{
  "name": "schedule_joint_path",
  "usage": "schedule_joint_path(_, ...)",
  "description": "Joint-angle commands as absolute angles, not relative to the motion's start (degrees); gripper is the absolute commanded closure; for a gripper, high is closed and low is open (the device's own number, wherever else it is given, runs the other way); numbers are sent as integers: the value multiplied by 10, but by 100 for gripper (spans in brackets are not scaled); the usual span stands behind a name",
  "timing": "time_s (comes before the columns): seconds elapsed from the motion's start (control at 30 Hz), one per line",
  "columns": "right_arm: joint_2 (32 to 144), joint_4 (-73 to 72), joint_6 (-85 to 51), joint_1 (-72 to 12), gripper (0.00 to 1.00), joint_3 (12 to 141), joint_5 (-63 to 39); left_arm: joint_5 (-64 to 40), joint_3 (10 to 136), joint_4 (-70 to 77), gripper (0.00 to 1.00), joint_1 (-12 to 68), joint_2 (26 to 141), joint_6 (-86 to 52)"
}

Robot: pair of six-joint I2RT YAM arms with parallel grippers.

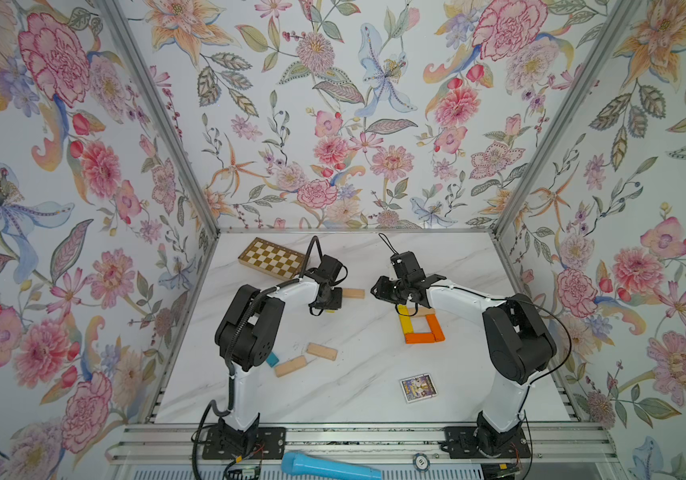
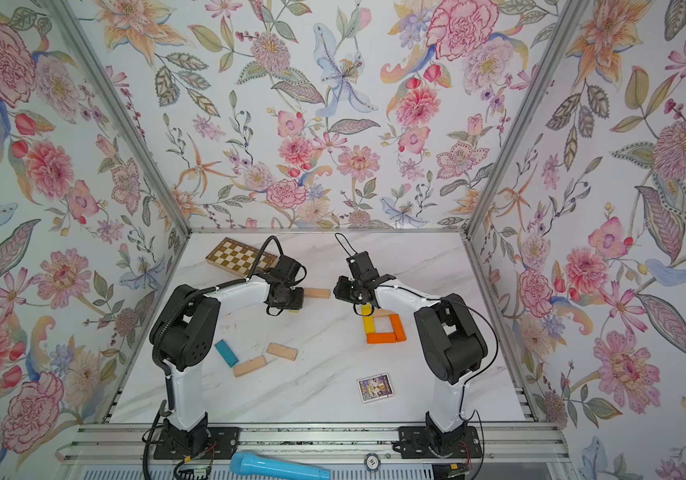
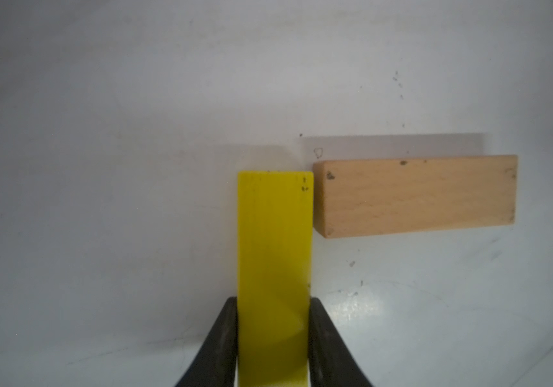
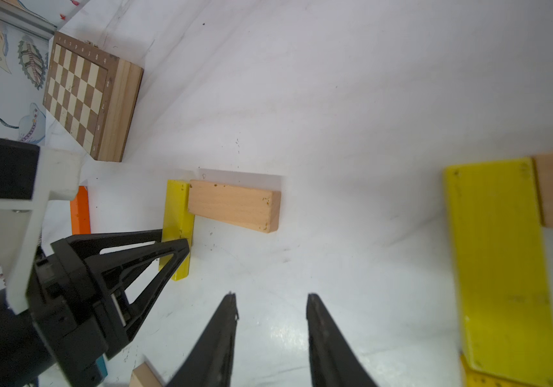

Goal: Assemble the number 6 with building blocks
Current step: Assemble the building block at the center of the board.

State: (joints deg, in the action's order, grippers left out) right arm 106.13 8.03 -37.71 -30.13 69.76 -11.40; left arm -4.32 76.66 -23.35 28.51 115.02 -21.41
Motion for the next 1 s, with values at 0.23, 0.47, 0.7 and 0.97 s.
schedule_joint_path(0.23,1067,84,-369,-294,63,703,-118,-54,788,-243,65,281,1182,-198)
schedule_joint_path(0.47,1065,85,-368,-291,63,700,-120,-52,788,-247,64,283,1187,-199)
schedule_joint_path(0.7,1065,86,-367,-291,63,702,-120,-49,775,-246,59,283,1176,-199)
schedule_joint_path(0.97,1057,88,-367,-289,63,705,-120,-30,781,-255,37,283,1152,-190)
